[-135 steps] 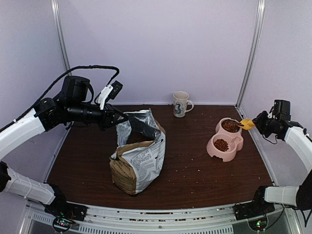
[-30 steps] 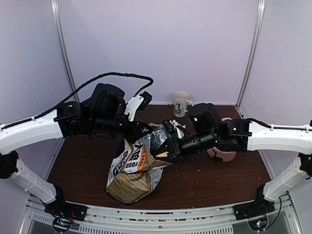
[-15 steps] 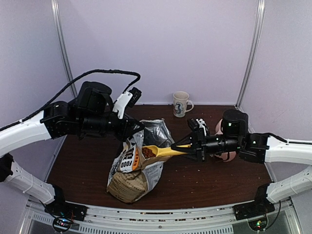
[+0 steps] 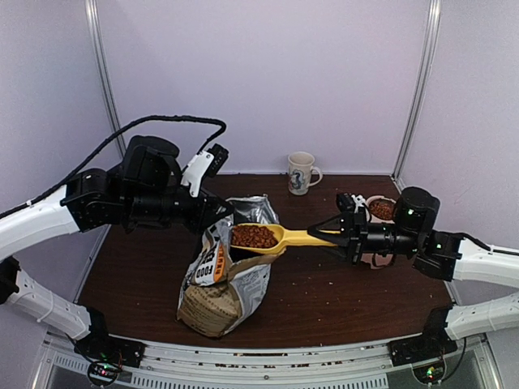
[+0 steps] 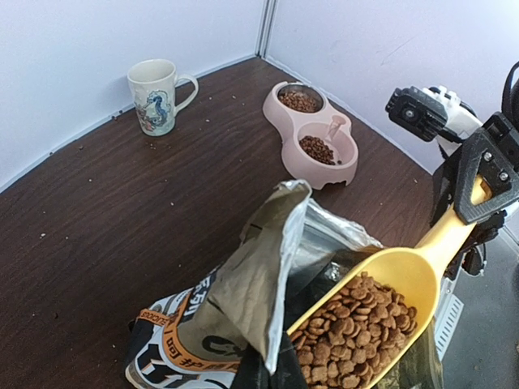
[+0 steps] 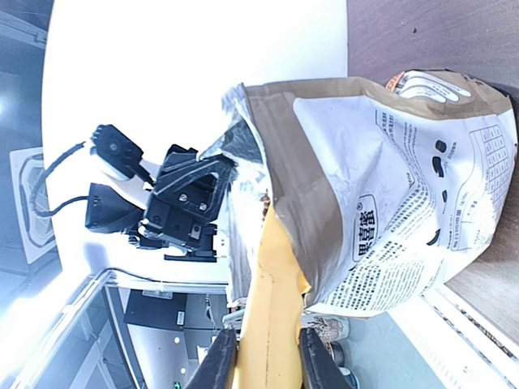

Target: Serve the pet food

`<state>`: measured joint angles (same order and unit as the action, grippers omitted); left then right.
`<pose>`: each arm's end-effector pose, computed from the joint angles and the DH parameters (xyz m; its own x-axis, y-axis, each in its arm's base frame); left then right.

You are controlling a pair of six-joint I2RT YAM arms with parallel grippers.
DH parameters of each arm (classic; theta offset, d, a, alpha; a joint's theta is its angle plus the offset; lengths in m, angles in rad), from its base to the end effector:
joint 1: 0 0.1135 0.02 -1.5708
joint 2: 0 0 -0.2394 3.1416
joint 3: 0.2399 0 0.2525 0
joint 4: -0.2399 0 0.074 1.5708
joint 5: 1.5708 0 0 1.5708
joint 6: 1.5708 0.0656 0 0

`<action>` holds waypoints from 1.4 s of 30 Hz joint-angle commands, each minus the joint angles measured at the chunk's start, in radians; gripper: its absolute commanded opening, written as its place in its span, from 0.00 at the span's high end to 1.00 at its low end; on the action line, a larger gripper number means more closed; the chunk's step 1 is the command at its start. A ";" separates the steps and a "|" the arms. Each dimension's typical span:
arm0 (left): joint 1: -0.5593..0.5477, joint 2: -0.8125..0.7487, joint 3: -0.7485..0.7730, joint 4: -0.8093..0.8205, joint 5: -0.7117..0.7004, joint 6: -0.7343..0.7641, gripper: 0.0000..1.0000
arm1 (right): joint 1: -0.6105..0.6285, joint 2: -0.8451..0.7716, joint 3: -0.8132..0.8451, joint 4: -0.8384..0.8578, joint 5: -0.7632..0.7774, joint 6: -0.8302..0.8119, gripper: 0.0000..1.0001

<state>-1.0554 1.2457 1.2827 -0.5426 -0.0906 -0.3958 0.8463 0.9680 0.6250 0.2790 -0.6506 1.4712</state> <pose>0.1571 -0.2653 0.3419 -0.5393 0.1730 -0.8241 0.6715 0.6789 -0.2969 0.1435 0.2221 0.2766 -0.9957 0.0696 -0.0607 -0.0569 0.0551 0.9969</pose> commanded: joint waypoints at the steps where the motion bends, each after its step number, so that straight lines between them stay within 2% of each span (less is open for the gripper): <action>1: 0.011 -0.047 0.020 0.159 -0.042 0.004 1.00 | -0.017 -0.040 -0.028 0.152 -0.005 0.048 0.80; 12: 0.035 -0.067 0.013 0.157 -0.080 -0.036 1.00 | -0.021 -0.045 -0.049 0.339 -0.017 0.142 0.80; 27: 0.057 -0.087 0.001 0.172 -0.069 -0.055 1.00 | -0.021 -0.061 -0.031 0.357 -0.010 0.154 0.80; 36: 0.062 -0.092 -0.005 0.181 -0.060 -0.061 1.00 | -0.021 -0.016 -0.044 0.572 0.014 0.249 0.80; 42: 0.066 -0.095 -0.010 0.175 -0.057 -0.061 1.00 | -0.021 -0.026 -0.047 0.583 0.057 0.252 0.80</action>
<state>-1.0065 1.2003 1.2621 -0.5503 -0.1345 -0.4564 0.8299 0.9558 0.5640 0.7605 -0.6456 1.7088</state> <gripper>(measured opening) 0.014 0.241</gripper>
